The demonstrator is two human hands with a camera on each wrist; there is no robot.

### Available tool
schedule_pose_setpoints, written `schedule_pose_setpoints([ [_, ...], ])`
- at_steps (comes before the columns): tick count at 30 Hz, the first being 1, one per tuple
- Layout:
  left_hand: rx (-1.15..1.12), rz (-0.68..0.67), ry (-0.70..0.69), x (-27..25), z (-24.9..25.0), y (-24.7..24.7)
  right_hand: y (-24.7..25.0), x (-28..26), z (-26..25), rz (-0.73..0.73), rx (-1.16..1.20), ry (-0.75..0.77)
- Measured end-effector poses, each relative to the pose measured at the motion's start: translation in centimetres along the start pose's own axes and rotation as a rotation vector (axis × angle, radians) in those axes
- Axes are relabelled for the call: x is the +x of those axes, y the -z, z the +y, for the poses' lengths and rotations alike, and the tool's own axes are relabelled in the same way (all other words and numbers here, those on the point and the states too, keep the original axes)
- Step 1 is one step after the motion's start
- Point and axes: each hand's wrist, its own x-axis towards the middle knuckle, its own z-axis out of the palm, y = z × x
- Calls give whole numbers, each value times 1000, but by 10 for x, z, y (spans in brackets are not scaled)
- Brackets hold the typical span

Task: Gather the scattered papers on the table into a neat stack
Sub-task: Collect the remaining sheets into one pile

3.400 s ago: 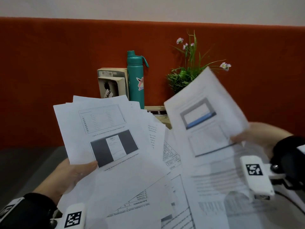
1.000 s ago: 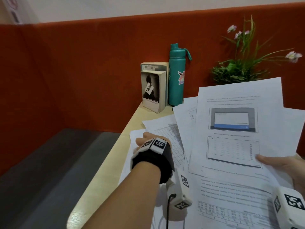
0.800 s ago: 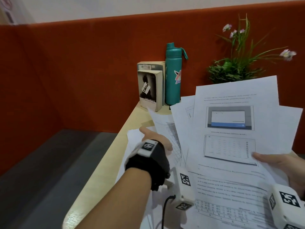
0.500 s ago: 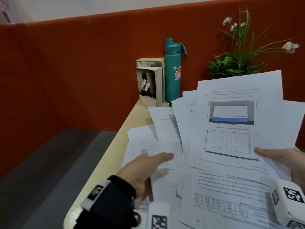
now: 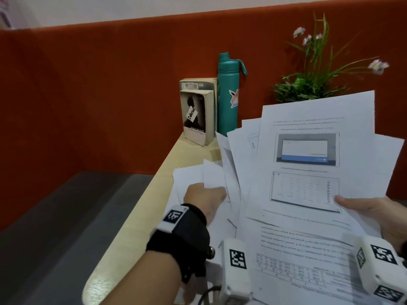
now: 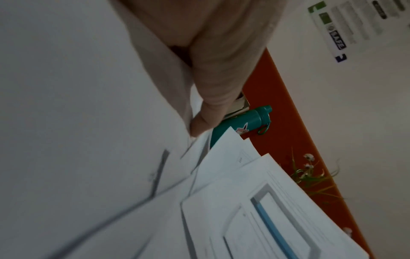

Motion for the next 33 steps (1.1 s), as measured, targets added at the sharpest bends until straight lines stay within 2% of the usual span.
schedule_pose_setpoints([
  [4, 36, -62, 36, 8, 5, -10, -6, -3, -1, 25, -29, 69],
  [7, 226, -48, 24, 20, 4, -20, -8, -2, 0, 23, -37, 88],
  [9, 220, -17, 23, 27, 7, -21, -7, -2, 0, 35, -21, 83],
  [12, 189, -52, 71, 28, 11, -23, -4, 0, 2, 27, 13, 67],
  [16, 503, 23, 11, 24, 8, -27, -4, 2, 1, -4, 23, 69],
  [18, 551, 45, 26, 25, 9, -29, -4, 2, 1, 0, 9, 68],
  [20, 492, -15, 40, 26, 11, -28, -1, 2, 2, -2, 23, 64],
  [24, 456, 13, 36, 34, 19, -4, 8, 2, 0, 29, 52, 37],
  [28, 421, 24, -81, 29, 32, 29, 9, 3, -1, 74, 36, 21],
  [33, 419, -20, -88, 28, 50, 53, 11, 6, 0, 47, 5, -14],
])
